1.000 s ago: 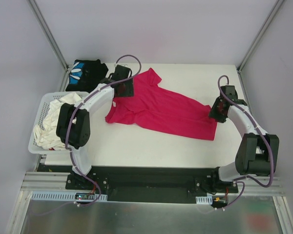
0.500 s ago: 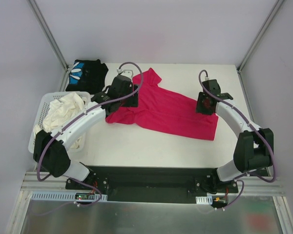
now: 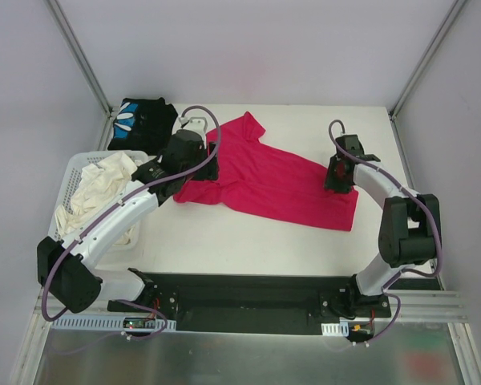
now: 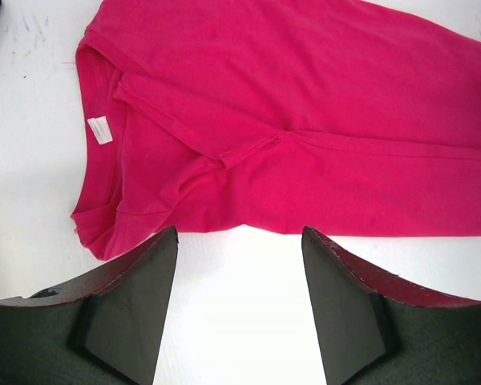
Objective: Fold and stack the t-shirts
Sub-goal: Fold the flattened tshirt in 1/3 of the way
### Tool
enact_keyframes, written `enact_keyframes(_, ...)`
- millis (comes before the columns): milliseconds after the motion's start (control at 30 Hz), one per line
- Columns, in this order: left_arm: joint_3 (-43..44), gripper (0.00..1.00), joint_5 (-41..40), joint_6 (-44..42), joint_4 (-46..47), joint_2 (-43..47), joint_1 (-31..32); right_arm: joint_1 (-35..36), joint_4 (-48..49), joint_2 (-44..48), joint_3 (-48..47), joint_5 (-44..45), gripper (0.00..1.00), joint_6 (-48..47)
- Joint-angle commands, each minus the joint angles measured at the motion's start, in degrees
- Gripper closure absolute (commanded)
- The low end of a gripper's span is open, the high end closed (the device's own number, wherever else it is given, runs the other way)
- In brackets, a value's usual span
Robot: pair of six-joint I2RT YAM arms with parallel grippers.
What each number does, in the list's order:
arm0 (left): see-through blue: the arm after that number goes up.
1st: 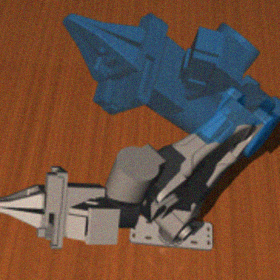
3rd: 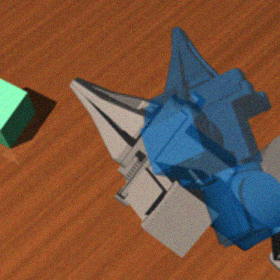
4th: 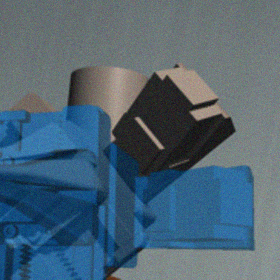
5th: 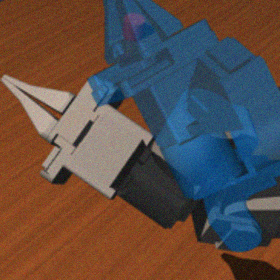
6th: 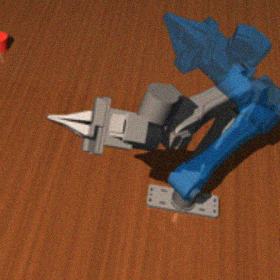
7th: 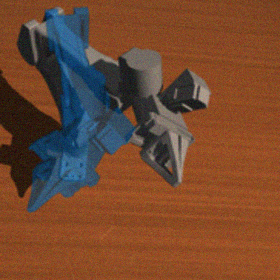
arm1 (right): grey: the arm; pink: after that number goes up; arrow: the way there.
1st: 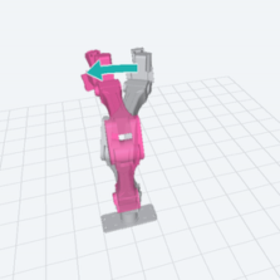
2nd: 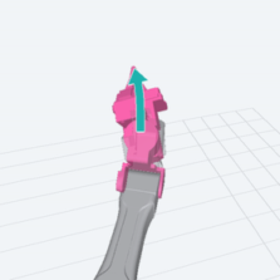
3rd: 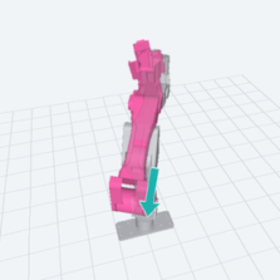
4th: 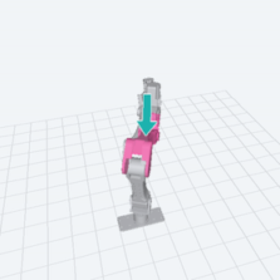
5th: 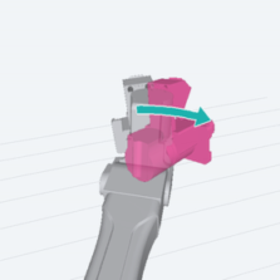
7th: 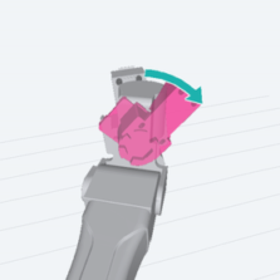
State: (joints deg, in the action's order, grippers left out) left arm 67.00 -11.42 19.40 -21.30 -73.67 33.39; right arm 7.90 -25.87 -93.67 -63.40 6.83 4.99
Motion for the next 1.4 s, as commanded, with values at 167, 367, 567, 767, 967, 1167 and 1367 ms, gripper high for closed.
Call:
enact_keyframes(167,-0.21,0.38,-2.12,-1.82,-0.50,0.72,0.28,-0.17,2.75,-0.38,-0.15,-0.76,0.64,0.98)
enact_keyframes(367,-0.12,0.38,-2.73,-1.65,-1.46,-0.68,0.28,4.29,2.24,-0.37,-2.86,-2.35,0.64,0.99)
enact_keyframes(567,-0.29,0.39,-3.43,-0.24,-2.78,-5.33,0.28,13.18,0.90,-2.92,-8.58,-6.04,0.63,1.51)
enact_keyframes(767,-1.08,0.39,-6.68,1.17,-1.82,-10.34,0.19,18.20,2.39,-6.17,-14.38,-6.30,0.63,0.46)
enact_keyframes(967,-3.01,0.40,-11.96,4.76,-1.20,-11.50,0.10,19.26,3.11,-11.79,-21.05,-19.99,0.61,-1.13)
enact_keyframes(1167,-4.86,0.41,-12.22,9.07,-0.76,-9.74,0.19,20.49,1.97,-18.29,-27.21,-26.52,0.59,0.63)
enact_keyframes(1367,-7.23,0.43,-19.14,12.59,-0.24,-8.69,1.24,23.56,0.55,-22.52,-30.39,-30.03,0.58,0.72)
